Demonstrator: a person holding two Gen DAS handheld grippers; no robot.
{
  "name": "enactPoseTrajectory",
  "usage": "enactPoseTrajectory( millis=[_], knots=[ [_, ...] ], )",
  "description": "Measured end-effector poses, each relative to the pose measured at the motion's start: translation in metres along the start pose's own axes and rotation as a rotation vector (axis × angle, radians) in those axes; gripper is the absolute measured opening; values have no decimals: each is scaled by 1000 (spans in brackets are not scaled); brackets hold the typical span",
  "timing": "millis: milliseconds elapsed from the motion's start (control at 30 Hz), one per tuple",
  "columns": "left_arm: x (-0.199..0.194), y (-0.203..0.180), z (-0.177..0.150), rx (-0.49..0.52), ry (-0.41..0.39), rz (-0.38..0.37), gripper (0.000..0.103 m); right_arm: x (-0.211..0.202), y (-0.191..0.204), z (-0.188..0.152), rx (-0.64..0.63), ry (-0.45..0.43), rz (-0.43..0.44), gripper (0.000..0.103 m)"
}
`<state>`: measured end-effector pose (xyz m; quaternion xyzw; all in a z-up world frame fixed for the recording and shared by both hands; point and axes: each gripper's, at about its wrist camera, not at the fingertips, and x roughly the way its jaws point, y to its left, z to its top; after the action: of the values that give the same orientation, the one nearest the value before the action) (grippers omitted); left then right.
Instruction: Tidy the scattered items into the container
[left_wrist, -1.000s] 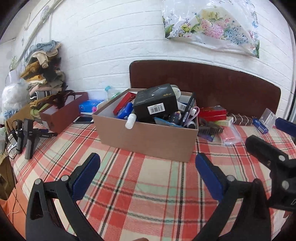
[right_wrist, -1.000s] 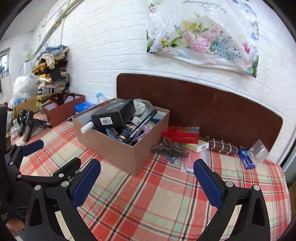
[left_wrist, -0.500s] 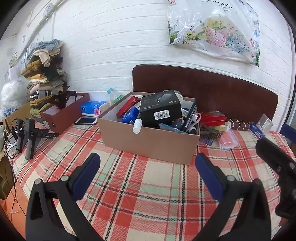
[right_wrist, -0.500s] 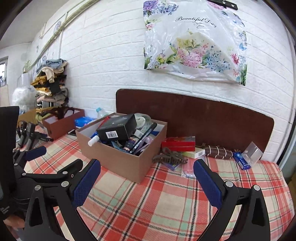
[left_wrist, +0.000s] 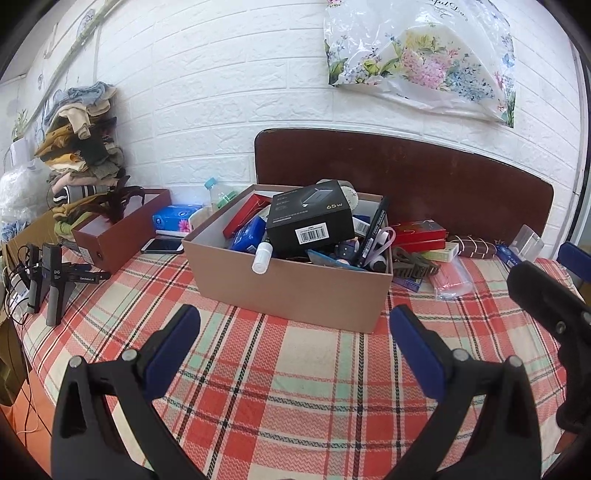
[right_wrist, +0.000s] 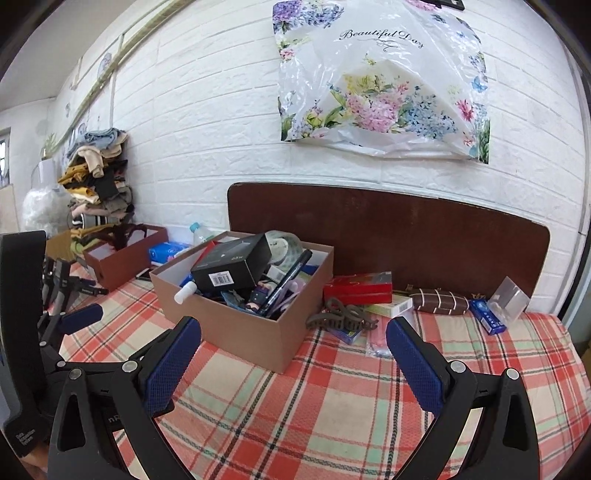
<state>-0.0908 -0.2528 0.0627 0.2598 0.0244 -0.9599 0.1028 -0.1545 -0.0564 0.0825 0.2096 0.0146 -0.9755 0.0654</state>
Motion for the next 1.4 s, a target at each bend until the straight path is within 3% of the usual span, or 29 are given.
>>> enactPoseTrajectory(
  millis=[1400],
  knots=[
    [-4,-11,-3,3,-39,4,103,-5,-6,1,6,-28,-74,103]
  ],
)
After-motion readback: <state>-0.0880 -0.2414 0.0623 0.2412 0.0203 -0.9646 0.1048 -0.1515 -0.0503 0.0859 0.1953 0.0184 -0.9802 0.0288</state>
